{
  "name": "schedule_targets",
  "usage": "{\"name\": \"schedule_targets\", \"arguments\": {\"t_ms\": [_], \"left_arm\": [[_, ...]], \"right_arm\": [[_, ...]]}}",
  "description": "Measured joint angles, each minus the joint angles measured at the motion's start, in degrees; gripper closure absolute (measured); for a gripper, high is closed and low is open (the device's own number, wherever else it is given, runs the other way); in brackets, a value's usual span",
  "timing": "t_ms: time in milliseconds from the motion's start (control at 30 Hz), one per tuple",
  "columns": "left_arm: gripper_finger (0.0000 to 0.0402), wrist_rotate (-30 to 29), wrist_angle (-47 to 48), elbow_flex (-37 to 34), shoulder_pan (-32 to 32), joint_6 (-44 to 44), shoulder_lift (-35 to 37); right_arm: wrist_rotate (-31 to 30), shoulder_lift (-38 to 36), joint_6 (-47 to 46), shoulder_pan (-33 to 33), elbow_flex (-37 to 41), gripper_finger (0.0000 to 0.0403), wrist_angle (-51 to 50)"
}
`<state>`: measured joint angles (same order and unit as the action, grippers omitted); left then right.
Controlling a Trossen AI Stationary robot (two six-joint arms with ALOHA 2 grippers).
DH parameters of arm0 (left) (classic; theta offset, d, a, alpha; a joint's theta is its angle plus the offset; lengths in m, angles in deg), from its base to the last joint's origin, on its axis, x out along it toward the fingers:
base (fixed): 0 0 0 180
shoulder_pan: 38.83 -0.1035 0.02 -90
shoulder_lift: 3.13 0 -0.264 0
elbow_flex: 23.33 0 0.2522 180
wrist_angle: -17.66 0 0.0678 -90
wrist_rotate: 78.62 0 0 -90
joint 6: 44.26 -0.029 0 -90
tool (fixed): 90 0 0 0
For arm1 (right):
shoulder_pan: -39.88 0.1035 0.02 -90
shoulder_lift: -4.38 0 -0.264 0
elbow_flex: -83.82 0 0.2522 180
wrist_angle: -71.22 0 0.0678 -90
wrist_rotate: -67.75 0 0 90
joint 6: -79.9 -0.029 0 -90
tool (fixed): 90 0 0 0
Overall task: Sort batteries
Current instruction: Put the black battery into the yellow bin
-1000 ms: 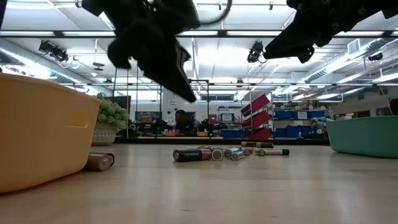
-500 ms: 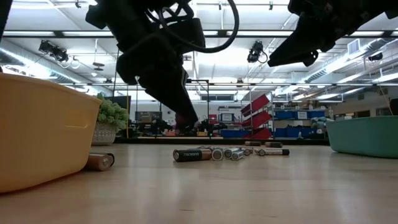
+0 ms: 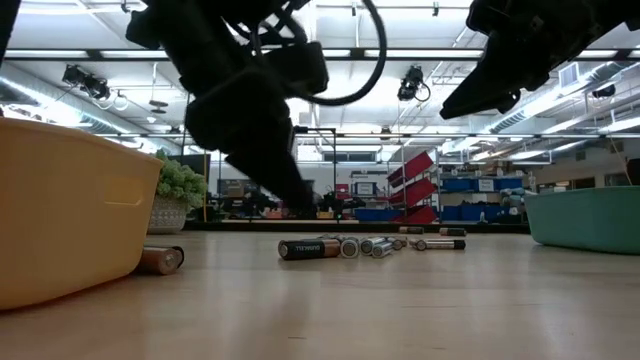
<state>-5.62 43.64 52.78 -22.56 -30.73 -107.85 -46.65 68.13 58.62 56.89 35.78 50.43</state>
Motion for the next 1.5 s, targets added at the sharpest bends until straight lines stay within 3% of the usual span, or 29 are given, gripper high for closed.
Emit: {"name": "schedule_targets", "arguments": {"t_ms": [767, 1133, 1300, 1500], "left_arm": [[0.0268, -2.6, -2.15, -0.02, 0.9, 4.93, -4.24], [0.027, -2.44, 3.68, 0.17, 0.9, 4.94, -4.5], [0.0288, -2.41, 4.83, 0.21, 0.92, 3.54, -4.44], [0.034, -2.05, 5.24, 0.19, 0.77, 2.6, -4.44]], "right_arm": [[-0.2, -0.04, -1.27, 2.38, 0.0, 0.0313, 1.09], [-0.2, -0.02, -1.26, 2.38, 0.0, 0.0313, 1.16], [-1.16, -0.02, -1.09, 2.38, 0.0, 0.0313, 1.36], [-1.95, -0.02, -1.07, 2.38, 0.0, 0.0313, 1.36]]}}
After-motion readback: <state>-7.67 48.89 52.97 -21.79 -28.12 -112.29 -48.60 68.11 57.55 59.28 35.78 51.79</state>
